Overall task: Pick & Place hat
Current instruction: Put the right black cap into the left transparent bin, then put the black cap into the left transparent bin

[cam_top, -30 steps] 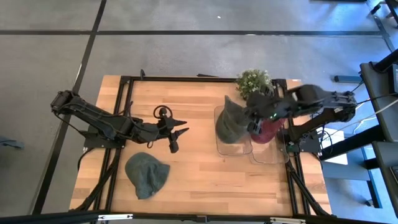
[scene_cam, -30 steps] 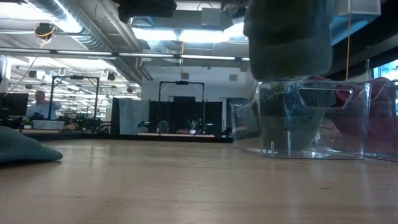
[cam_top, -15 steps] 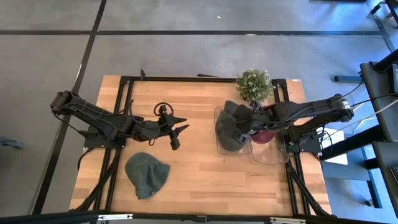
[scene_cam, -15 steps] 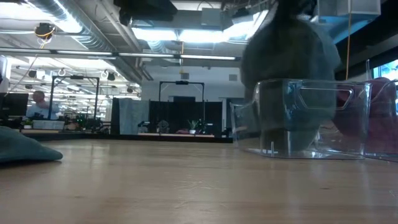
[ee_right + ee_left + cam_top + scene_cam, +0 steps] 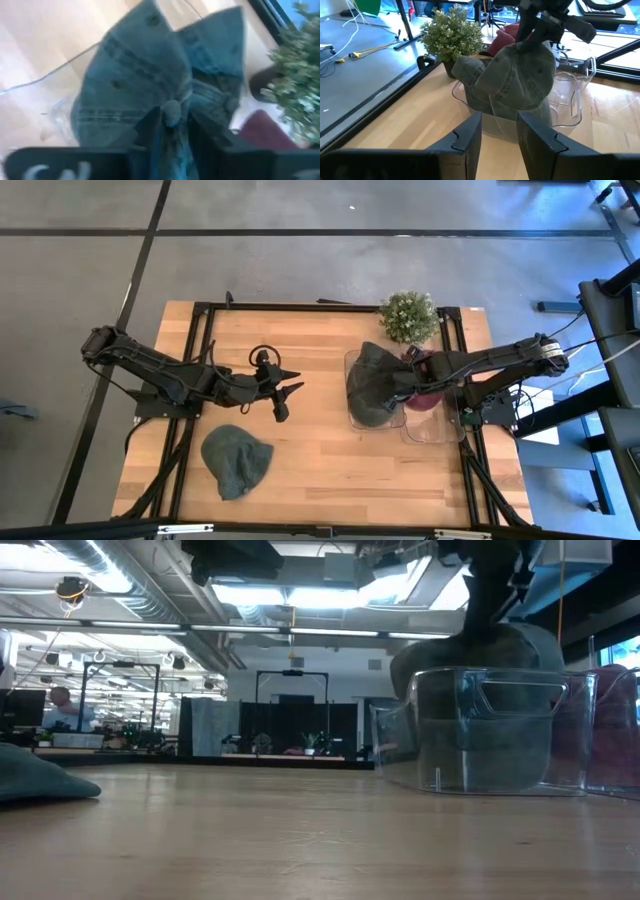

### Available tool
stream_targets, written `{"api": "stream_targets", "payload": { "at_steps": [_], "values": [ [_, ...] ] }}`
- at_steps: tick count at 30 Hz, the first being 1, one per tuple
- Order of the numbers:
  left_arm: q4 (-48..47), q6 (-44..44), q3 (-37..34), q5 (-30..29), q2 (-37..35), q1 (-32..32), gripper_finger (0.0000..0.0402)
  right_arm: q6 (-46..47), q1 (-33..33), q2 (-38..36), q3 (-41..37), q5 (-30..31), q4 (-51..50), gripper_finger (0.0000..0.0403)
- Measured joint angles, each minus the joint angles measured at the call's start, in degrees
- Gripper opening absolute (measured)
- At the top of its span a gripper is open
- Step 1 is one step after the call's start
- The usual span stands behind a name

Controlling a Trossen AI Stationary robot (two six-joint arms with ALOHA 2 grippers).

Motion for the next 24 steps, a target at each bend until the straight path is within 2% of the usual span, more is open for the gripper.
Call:
{"api": "stream_targets", "payload": {
  "at_steps": [5,9,12,18,20,24],
  "values": [
    [-0.1,0.0,0.0,0.0,0.0,0.0,0.0116,2.5,-1.6,0.0,3.6,3.9,-5.8,0.0159],
    [-3.6,-2.8,0.0,1.4,0.0,-0.1,0.0116,0.9,-2.4,-0.1,8.7,6.2,-9.6,0.0193],
    [-10.9,-10.4,0.0,7.0,-0.2,-0.1,0.0119,-2.1,-2.9,-0.1,12.8,7.6,-10.3,0.0206],
    [-30.3,-24.5,0.0,25.8,0.0,-1.3,0.0119,-10.1,-3.4,-0.1,16.0,9.1,-1.1,0.0211],
    [-36.8,-31.0,0.0,28.2,0.7,-2.8,0.0118,-13.6,-3.6,-0.1,15.5,9.2,3.8,0.0211],
    [-46.7,-42.6,0.0,28.6,0.6,-7.4,0.012,-17.1,-3.8,0.4,13.3,9.1,10.2,0.0211]
  ]
}}
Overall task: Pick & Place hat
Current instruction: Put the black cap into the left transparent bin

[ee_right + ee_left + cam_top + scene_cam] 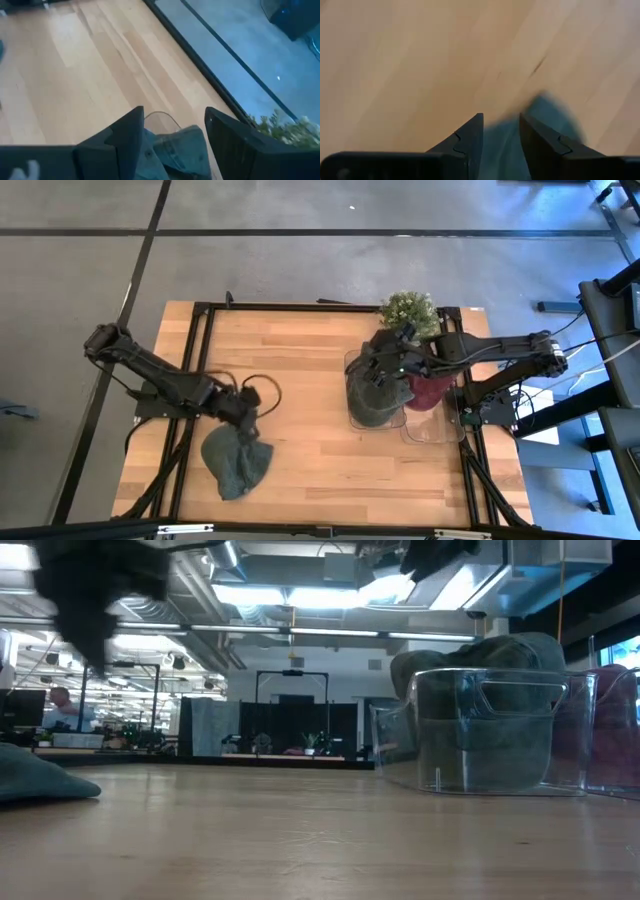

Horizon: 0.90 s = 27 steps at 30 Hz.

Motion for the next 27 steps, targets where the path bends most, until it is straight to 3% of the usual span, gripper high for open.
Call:
{"api": "stream_targets", "payload": {
  "at_steps": [5,9,12,20,27],
  "values": [
    [-7.9,-9.7,0.0,3.0,0.0,-6.7,0.0118,-1.5,-1.2,1.2,-2.0,-2.7,1.9,0.0211],
    [-14.1,-22.2,0.0,6.1,0.0,-8.9,0.0119,-1.5,-2.8,2.0,-4.0,-7.3,2.9,0.0211],
    [-13.9,-24.1,0.0,6.1,0.0,-9.3,0.012,-1.5,-3.7,2.7,-4.5,-8.1,2.8,0.0211],
    [0.6,3.1,0.0,2.9,0.5,-7.4,0.0117,-2.2,-4.6,2.9,-4.5,-8.1,3.5,0.0211],
    [10.1,32.7,0.0,4.9,7.5,-7.1,0.0116,-1.3,-4.6,2.9,-4.5,-10.0,3.5,0.0211]
  ]
}}
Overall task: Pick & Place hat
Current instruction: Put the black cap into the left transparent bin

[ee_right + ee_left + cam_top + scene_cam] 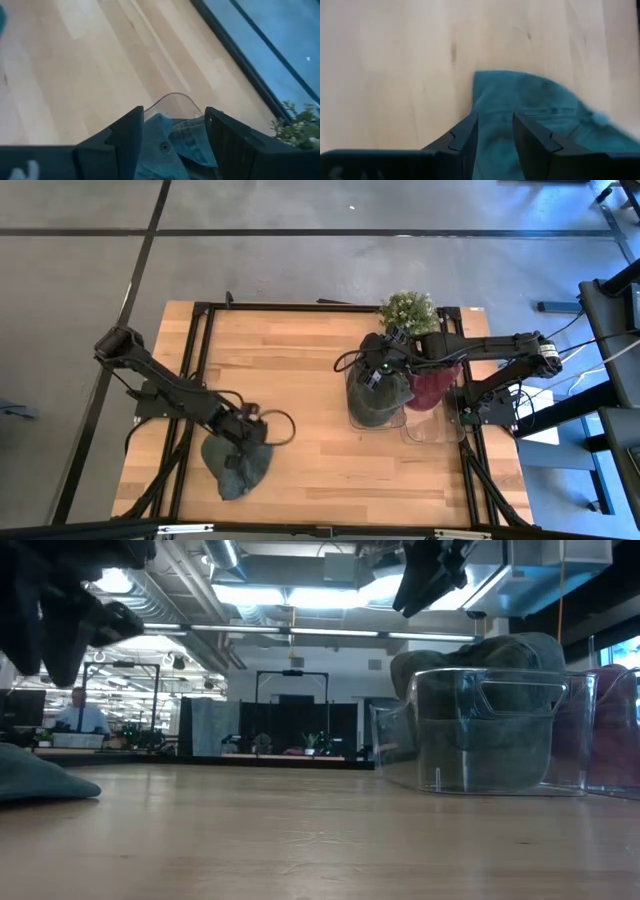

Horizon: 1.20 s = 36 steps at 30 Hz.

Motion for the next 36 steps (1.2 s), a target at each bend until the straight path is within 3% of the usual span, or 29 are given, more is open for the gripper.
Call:
{"api": "stream_targets", "payload": {
  "at_steps": [4,12,27,33,36],
  "values": [
    [1.9,9.5,0.0,1.9,5.6,0.0,0.0116,0.2,0.0,0.0,0.0,-1.2,0.0,0.0211],
    [3.1,17.4,0.0,8.5,14.8,0.2,0.0116,1.3,0.0,0.0,0.0,-1.2,0.0,0.0211],
    [9.0,15.3,0.2,5.3,17.8,0.3,0.0113,1.4,0.0,0.0,0.0,-1.2,0.0,0.0211],
    [10.3,6.6,0.1,-0.9,18.1,0.2,0.0097,0.5,0.0,0.0,0.0,-1.2,-0.2,0.0211],
    [10.5,5.9,0.1,-0.5,18.1,0.6,0.0086,-0.3,0.0,0.0,0.0,-1.2,-0.2,0.0211]
  ]
}}
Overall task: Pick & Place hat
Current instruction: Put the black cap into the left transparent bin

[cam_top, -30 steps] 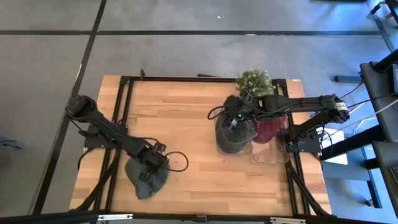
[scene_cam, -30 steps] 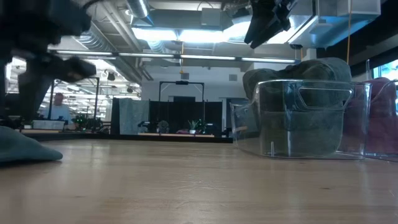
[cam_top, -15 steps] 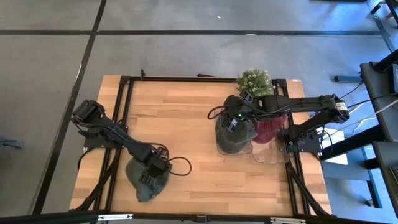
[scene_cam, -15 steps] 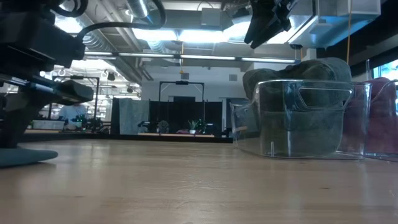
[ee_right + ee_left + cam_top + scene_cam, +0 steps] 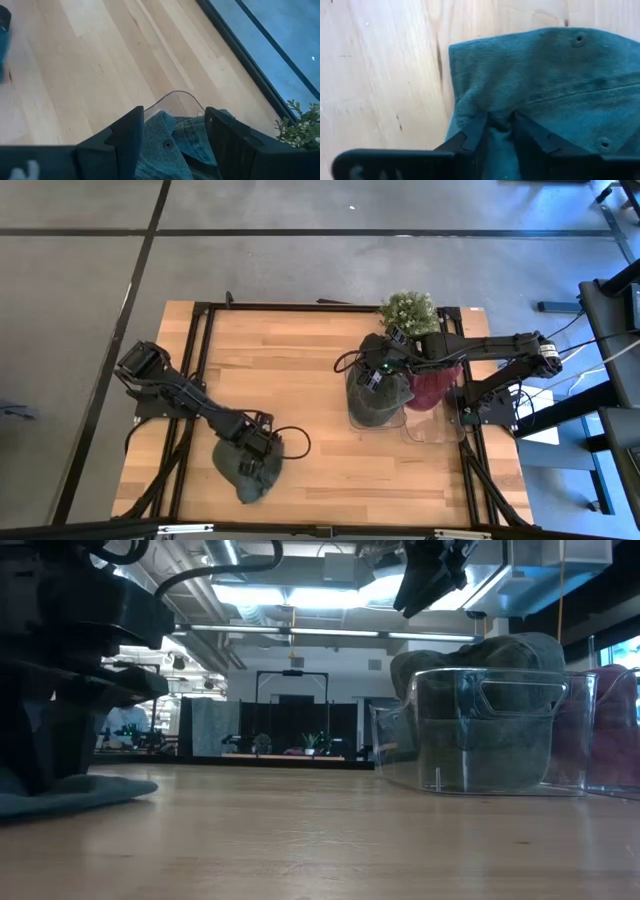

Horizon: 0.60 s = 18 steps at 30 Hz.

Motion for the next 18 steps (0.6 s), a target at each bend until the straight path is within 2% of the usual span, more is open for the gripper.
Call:
{"api": "stream_targets", "payload": {
  "at_steps": [6,9,14,18],
  "values": [
    [0.1,-4.2,0.0,-1.5,0.0,0.0,0.0039,0.1,0.0,0.0,0.0,-0.1,0.0,0.0211],
    [0.4,-7.1,0.0,-1.9,0.0,0.0,0.001,0.1,0.0,0.0,0.0,-2.6,0.0,0.0211],
    [0.4,-14.0,-0.1,-1.5,-0.9,1.6,0.0005,0.1,0.0,0.0,0.0,-6.5,0.0,0.0211],
    [0.0,-19.4,-0.3,-5.6,-3.7,4.4,0.0004,0.1,0.0,0.0,0.0,-7.0,0.2,0.0211]
  ]
}}
